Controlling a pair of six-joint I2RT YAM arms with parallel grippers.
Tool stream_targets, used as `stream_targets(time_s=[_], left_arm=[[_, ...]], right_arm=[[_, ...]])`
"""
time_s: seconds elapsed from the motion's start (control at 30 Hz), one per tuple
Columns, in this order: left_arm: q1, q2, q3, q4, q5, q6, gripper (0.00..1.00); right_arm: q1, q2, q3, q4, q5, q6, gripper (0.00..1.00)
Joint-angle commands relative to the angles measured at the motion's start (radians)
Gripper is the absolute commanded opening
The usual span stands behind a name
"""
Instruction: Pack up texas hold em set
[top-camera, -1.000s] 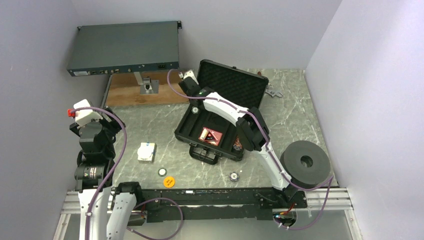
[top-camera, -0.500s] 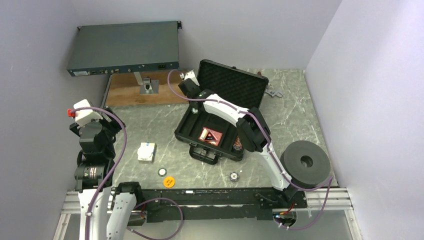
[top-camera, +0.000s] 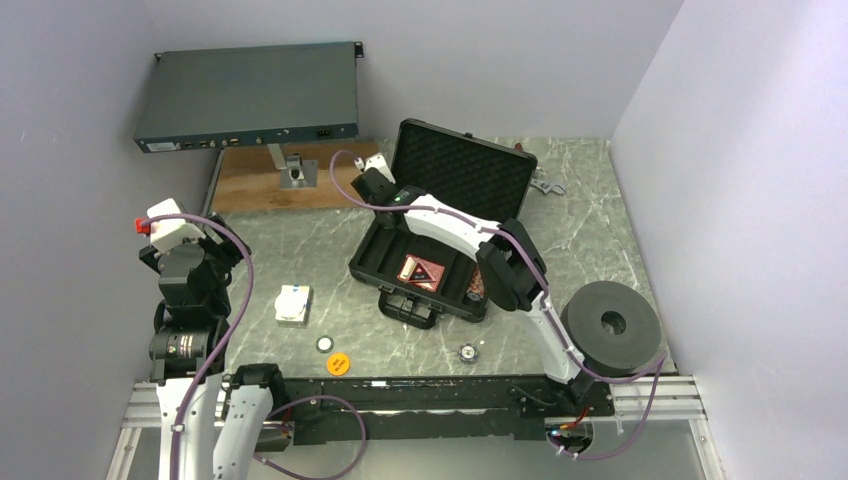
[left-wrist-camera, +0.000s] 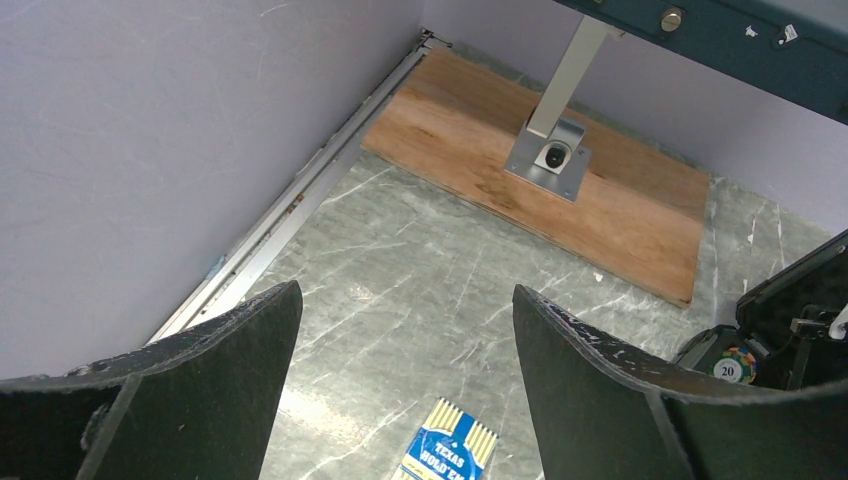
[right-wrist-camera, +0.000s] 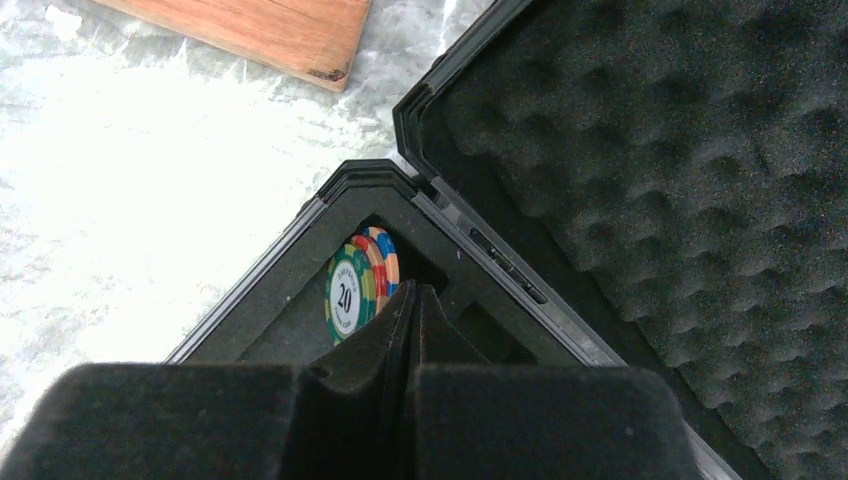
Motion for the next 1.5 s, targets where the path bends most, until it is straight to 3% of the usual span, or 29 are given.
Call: stream_targets(time_s=[0.0, 0.13, 0.3, 0.43, 0.9, 1.03, 1.23, 1.47], left_arm=[[0.008, 0.01, 0.001, 0.014, 0.0, -0.001, 0.83], [0.008, 0.026, 0.003, 0.012, -0.008, -0.001, 0.83], [0.01, 0.047, 0.001, 0.012, -0.013, 0.001, 0.83], [0.01, 0.064, 0.002, 0.011, -0.014, 0.002, 0.83], [0.009, 0.076, -0.012, 0.016, 0.068, -0.021, 0.89], [0.01, 0.086, -0.025, -0.015, 0.172, -0.061, 0.94], [0.003, 0.087, -0.088, -0.041, 0.387, -0.083, 0.93], [-0.135, 0.193, -0.112, -0.141, 0.328, -0.131, 0.94]], right_arm=[[0.006, -0.081, 0.003, -0.022, 0.035, -0.005, 0.0], [0.007, -0.134, 0.005, -0.03, 0.071, -0.025, 0.04], [0.006, -0.238, -0.062, -0.044, 0.096, -0.015, 0.4], [0.006, -0.356, -0.2, 0.004, 0.083, 0.003, 0.51], [0.015, -0.703, -0.528, 0.083, -0.111, 0.061, 0.63], [0.03, -0.802, -0.58, 0.047, -0.131, 0.083, 0.75], [0.041, -0.951, -0.713, 0.074, -0.174, 0.102, 0.91], [0.041, -0.982, -0.802, 0.131, -0.237, 0.079, 0.96]])
